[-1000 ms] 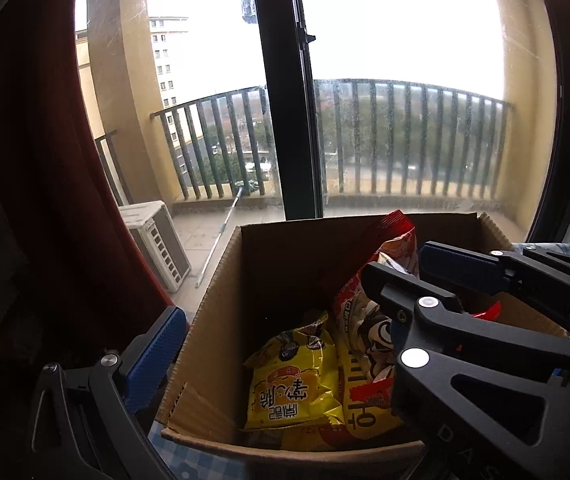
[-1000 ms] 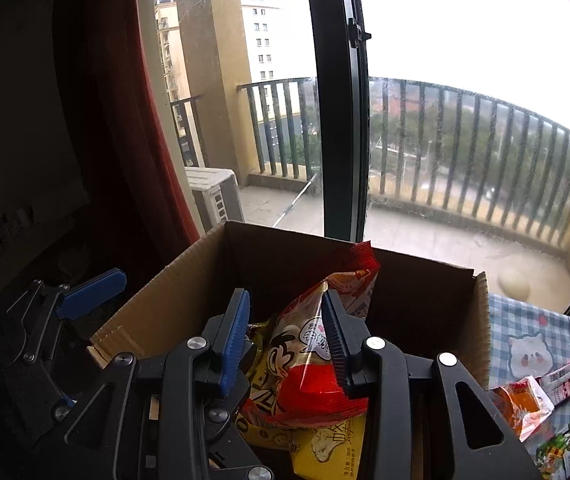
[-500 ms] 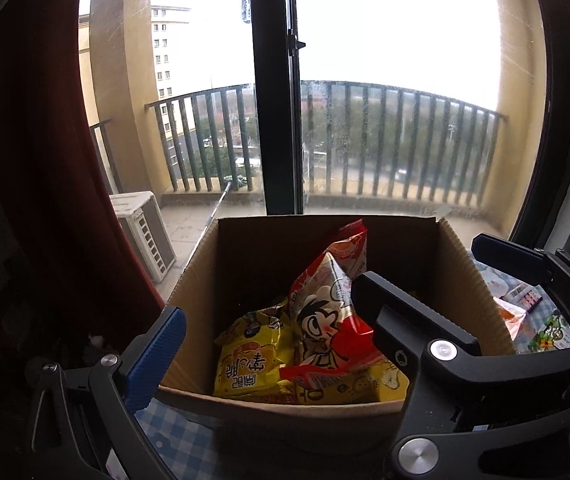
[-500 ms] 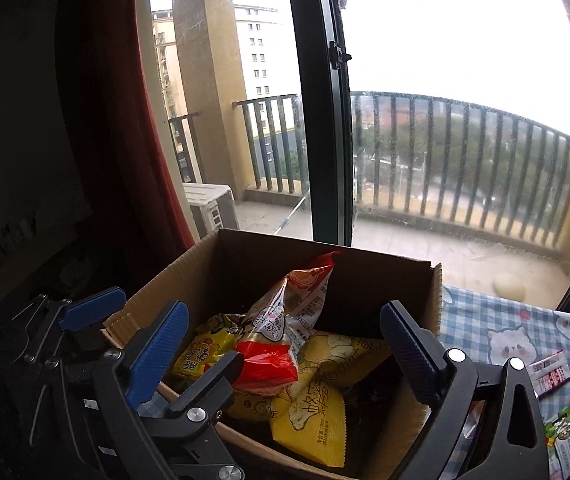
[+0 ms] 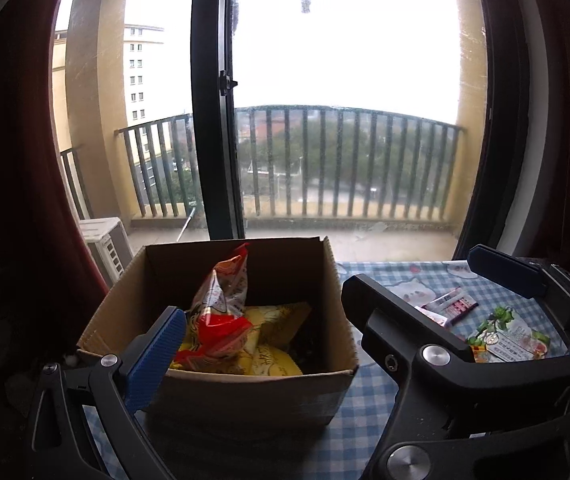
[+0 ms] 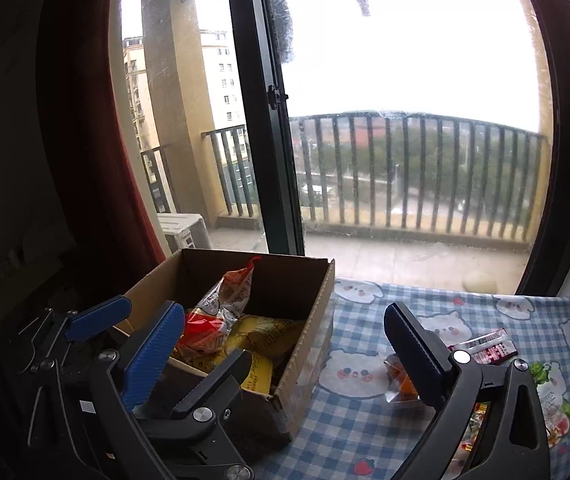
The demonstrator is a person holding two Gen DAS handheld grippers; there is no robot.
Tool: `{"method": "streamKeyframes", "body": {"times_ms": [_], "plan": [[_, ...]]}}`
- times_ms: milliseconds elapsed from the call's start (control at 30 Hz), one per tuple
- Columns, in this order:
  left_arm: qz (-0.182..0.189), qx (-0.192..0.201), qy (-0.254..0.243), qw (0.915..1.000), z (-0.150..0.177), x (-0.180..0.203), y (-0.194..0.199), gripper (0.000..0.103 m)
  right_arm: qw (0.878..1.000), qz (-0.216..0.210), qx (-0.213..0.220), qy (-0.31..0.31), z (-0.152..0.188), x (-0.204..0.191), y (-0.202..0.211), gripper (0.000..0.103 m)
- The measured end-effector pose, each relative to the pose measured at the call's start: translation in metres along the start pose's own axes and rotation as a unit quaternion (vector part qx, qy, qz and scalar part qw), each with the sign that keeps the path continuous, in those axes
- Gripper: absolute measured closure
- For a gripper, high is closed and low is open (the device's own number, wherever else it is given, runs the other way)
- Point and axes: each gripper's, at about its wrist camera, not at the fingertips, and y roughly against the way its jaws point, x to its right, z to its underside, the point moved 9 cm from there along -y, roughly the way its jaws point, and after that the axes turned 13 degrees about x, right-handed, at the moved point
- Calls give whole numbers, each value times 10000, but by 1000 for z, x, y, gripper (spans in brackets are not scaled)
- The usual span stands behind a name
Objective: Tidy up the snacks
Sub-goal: 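Lower both bags into the box and open both tools, then move both tools back over the remaining snack packets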
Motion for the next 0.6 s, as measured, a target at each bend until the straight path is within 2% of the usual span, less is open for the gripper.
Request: {"method": "streamKeyframes", "body": {"times_ms": [167,367,600], "plan": [[203,161,0,9997,-1,40,14,0,9997,249,-1,59,1,30,31,0],[530,90,-27,9986,9,85,22,0,9978,653,-13,57,9,68,69,0],[922,-157,-65,9956,37,132,24,0,9941,1065,-207,-37,36,109,99,0]]}}
